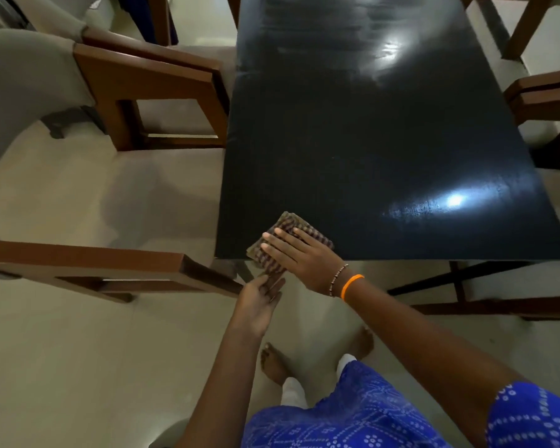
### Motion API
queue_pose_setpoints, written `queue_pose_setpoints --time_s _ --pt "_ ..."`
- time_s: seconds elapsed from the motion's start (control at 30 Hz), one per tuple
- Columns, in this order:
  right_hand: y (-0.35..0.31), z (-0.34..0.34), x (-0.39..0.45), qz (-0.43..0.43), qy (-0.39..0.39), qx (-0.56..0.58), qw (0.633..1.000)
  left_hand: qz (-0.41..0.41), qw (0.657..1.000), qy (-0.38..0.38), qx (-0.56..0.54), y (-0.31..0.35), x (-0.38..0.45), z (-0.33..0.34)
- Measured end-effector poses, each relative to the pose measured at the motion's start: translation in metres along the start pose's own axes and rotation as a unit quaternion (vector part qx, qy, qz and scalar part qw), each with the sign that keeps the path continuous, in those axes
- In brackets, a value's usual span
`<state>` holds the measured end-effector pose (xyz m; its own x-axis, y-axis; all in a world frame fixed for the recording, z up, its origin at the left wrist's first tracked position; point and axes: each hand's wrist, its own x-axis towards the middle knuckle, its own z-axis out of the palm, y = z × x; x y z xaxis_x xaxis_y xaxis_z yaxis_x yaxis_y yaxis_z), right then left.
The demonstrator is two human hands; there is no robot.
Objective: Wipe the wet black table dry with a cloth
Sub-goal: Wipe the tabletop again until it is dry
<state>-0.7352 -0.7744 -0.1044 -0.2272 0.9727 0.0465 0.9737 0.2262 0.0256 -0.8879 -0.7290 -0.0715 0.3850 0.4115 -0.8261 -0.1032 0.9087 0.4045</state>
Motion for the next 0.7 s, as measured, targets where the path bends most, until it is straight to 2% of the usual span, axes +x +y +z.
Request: queue_pose_setpoints --time_s 0.2,0.37,0.7 --pt "0.059 0.002 -0.082 0.011 0.037 -0.024 0.999 -0.019 0.997 -0.015 0.074 -0.035 0.001 0.064" --pt "0.107 0.000 -0.152 0.041 0.035 -0.041 0.998 -0.037 0.989 -0.016 0.141 -0.063 0.006 0.107" --pt "0.195 -0.007 -0.299 0.144 0.055 -0.068 0.986 -0.069 0.951 -0.054 0.297 -0.124 0.015 0.193"
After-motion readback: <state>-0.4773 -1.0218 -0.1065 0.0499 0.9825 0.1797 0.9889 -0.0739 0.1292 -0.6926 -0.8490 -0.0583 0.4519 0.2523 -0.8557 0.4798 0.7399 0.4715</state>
